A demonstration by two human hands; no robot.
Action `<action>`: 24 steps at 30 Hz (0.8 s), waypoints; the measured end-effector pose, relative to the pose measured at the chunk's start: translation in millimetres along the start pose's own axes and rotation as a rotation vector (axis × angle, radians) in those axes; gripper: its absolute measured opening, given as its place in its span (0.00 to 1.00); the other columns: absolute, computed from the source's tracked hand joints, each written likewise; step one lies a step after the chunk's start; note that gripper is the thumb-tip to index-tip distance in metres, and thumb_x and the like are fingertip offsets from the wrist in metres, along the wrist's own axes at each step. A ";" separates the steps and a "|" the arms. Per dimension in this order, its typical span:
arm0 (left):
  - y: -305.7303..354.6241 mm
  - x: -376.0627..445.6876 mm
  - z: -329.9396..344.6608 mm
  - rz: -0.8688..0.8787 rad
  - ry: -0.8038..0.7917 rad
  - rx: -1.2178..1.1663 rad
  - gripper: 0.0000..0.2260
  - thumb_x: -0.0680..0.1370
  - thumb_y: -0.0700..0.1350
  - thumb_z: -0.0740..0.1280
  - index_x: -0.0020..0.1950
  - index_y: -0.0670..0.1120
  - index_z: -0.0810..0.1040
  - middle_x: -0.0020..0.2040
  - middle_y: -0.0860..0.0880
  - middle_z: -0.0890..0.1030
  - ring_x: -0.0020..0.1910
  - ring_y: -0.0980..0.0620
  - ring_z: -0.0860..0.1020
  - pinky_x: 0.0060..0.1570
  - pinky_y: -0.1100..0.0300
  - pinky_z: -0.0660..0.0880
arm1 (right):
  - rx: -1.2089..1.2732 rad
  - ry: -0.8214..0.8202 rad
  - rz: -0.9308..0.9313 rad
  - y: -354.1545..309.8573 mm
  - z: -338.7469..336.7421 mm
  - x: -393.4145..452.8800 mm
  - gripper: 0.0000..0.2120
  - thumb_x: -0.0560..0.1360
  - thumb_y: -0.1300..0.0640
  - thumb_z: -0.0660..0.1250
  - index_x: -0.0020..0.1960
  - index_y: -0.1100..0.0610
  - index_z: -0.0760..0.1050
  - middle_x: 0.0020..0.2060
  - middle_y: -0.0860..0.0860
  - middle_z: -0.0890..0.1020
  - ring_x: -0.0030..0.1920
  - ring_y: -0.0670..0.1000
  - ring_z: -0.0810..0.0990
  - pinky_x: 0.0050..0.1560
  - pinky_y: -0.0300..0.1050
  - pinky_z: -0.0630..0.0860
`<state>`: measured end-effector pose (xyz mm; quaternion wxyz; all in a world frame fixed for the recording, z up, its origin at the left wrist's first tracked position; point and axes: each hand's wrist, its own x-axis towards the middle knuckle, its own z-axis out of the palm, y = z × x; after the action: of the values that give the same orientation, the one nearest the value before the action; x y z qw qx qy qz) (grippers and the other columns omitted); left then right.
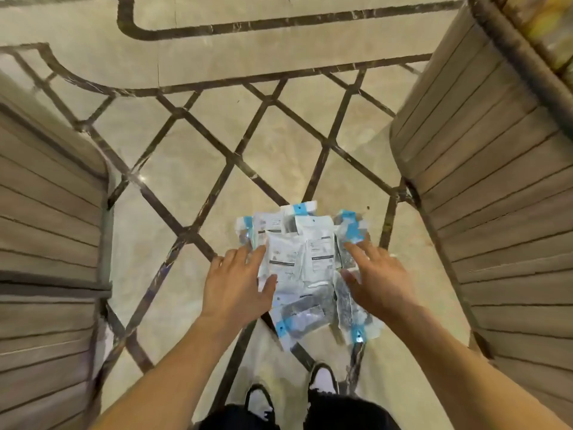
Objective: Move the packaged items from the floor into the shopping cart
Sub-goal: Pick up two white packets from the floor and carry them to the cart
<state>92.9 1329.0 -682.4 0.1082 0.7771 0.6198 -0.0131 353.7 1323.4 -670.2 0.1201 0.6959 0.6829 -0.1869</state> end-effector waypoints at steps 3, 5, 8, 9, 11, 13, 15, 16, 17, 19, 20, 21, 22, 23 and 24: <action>-7.9 26.9 84.8 -0.006 -0.029 0.014 0.25 0.70 0.57 0.66 0.63 0.45 0.82 0.48 0.42 0.85 0.46 0.37 0.83 0.46 0.44 0.79 | -0.030 -0.023 -0.007 24.3 75.6 56.5 0.29 0.83 0.43 0.60 0.81 0.49 0.62 0.79 0.53 0.68 0.75 0.58 0.70 0.69 0.56 0.72; -14.3 40.9 139.9 -0.003 -0.034 0.028 0.25 0.72 0.58 0.63 0.62 0.45 0.82 0.48 0.42 0.84 0.47 0.37 0.83 0.46 0.44 0.79 | -0.010 -0.047 0.013 37.7 123.7 92.2 0.28 0.84 0.42 0.60 0.81 0.49 0.62 0.78 0.54 0.69 0.75 0.59 0.70 0.67 0.56 0.74; -25.5 59.8 214.9 -0.030 -0.077 0.037 0.27 0.72 0.59 0.59 0.62 0.45 0.81 0.49 0.42 0.85 0.47 0.37 0.83 0.45 0.44 0.78 | 0.012 -0.086 0.041 47.6 183.9 140.0 0.28 0.84 0.42 0.58 0.81 0.48 0.59 0.78 0.54 0.68 0.75 0.60 0.69 0.68 0.57 0.72; -29.1 66.6 236.4 -0.046 -0.094 0.034 0.27 0.73 0.60 0.59 0.63 0.46 0.81 0.49 0.41 0.85 0.47 0.37 0.83 0.45 0.44 0.79 | 0.010 -0.098 0.035 49.1 201.3 155.3 0.28 0.84 0.42 0.57 0.82 0.48 0.59 0.78 0.55 0.68 0.75 0.60 0.69 0.69 0.57 0.71; -34.3 79.0 270.7 -0.090 -0.109 0.027 0.28 0.74 0.61 0.61 0.69 0.48 0.78 0.53 0.40 0.84 0.51 0.37 0.82 0.48 0.43 0.78 | 0.028 -0.120 0.034 50.7 230.6 184.7 0.28 0.84 0.42 0.58 0.82 0.48 0.58 0.77 0.56 0.68 0.75 0.61 0.68 0.70 0.57 0.70; -38.4 92.6 300.3 -0.160 -0.144 0.013 0.29 0.79 0.62 0.61 0.78 0.52 0.67 0.65 0.41 0.78 0.61 0.38 0.78 0.57 0.44 0.75 | 0.090 -0.121 0.062 50.0 253.5 210.6 0.30 0.84 0.42 0.59 0.82 0.49 0.56 0.76 0.59 0.69 0.74 0.62 0.69 0.70 0.58 0.70; -38.6 105.7 321.7 -0.217 -0.171 -0.066 0.31 0.79 0.64 0.62 0.78 0.52 0.59 0.71 0.43 0.70 0.66 0.40 0.73 0.60 0.45 0.73 | 0.222 -0.092 0.130 48.0 273.0 231.9 0.35 0.83 0.42 0.62 0.83 0.52 0.53 0.75 0.62 0.69 0.74 0.65 0.70 0.69 0.58 0.71; -37.6 111.2 329.4 -0.239 -0.176 -0.111 0.32 0.79 0.64 0.63 0.78 0.52 0.57 0.71 0.44 0.68 0.67 0.40 0.73 0.60 0.45 0.74 | 0.293 -0.076 0.168 46.7 279.6 239.8 0.38 0.83 0.42 0.64 0.84 0.53 0.50 0.75 0.63 0.70 0.73 0.65 0.71 0.69 0.58 0.70; -36.8 115.8 336.5 -0.247 -0.178 -0.155 0.33 0.79 0.64 0.64 0.78 0.51 0.56 0.71 0.44 0.67 0.67 0.40 0.73 0.59 0.44 0.75 | 0.365 -0.076 0.203 46.8 286.5 247.3 0.41 0.82 0.42 0.66 0.84 0.54 0.48 0.74 0.63 0.71 0.72 0.66 0.72 0.69 0.58 0.71; -34.6 120.7 347.9 -0.241 -0.205 -0.259 0.33 0.80 0.60 0.66 0.78 0.50 0.54 0.71 0.45 0.66 0.66 0.40 0.74 0.57 0.42 0.77 | 0.560 -0.104 0.256 48.9 297.3 257.3 0.45 0.80 0.45 0.70 0.84 0.56 0.45 0.72 0.63 0.74 0.71 0.65 0.75 0.69 0.57 0.72; -32.7 121.9 352.3 -0.244 -0.209 -0.332 0.32 0.81 0.57 0.67 0.78 0.49 0.56 0.71 0.44 0.66 0.65 0.40 0.74 0.57 0.41 0.77 | 0.667 -0.121 0.281 50.9 301.3 260.3 0.46 0.80 0.48 0.72 0.84 0.56 0.44 0.72 0.61 0.75 0.70 0.65 0.75 0.70 0.57 0.72; -30.5 122.6 356.0 -0.254 -0.201 -0.398 0.30 0.81 0.53 0.68 0.77 0.48 0.57 0.71 0.43 0.65 0.65 0.39 0.74 0.57 0.40 0.77 | 0.755 -0.128 0.307 53.0 303.9 262.2 0.48 0.79 0.51 0.74 0.84 0.56 0.44 0.72 0.60 0.75 0.71 0.64 0.75 0.72 0.58 0.72; -28.1 122.8 358.2 -0.267 -0.185 -0.435 0.28 0.81 0.50 0.69 0.75 0.47 0.59 0.72 0.42 0.65 0.65 0.38 0.74 0.57 0.40 0.77 | 0.825 -0.127 0.328 54.6 305.2 263.2 0.49 0.77 0.53 0.76 0.83 0.56 0.44 0.72 0.59 0.75 0.72 0.64 0.75 0.73 0.58 0.71; -25.5 123.1 359.2 -0.277 -0.165 -0.446 0.28 0.81 0.48 0.70 0.75 0.46 0.59 0.72 0.41 0.64 0.64 0.38 0.74 0.57 0.41 0.77 | 0.881 -0.118 0.346 55.6 305.7 263.8 0.50 0.76 0.55 0.78 0.83 0.57 0.45 0.72 0.59 0.75 0.72 0.63 0.75 0.73 0.57 0.71; -23.6 123.6 360.2 -0.290 -0.147 -0.442 0.29 0.80 0.47 0.71 0.74 0.45 0.59 0.71 0.41 0.64 0.64 0.38 0.75 0.58 0.42 0.77 | 0.922 -0.114 0.374 55.5 305.2 263.6 0.52 0.74 0.57 0.80 0.82 0.57 0.46 0.73 0.58 0.75 0.73 0.62 0.74 0.73 0.55 0.71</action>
<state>139.7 1386.2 -1056.8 0.3171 0.6349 0.7027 0.0508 379.0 1431.1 -1062.0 -0.1315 0.7759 0.3852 -0.4821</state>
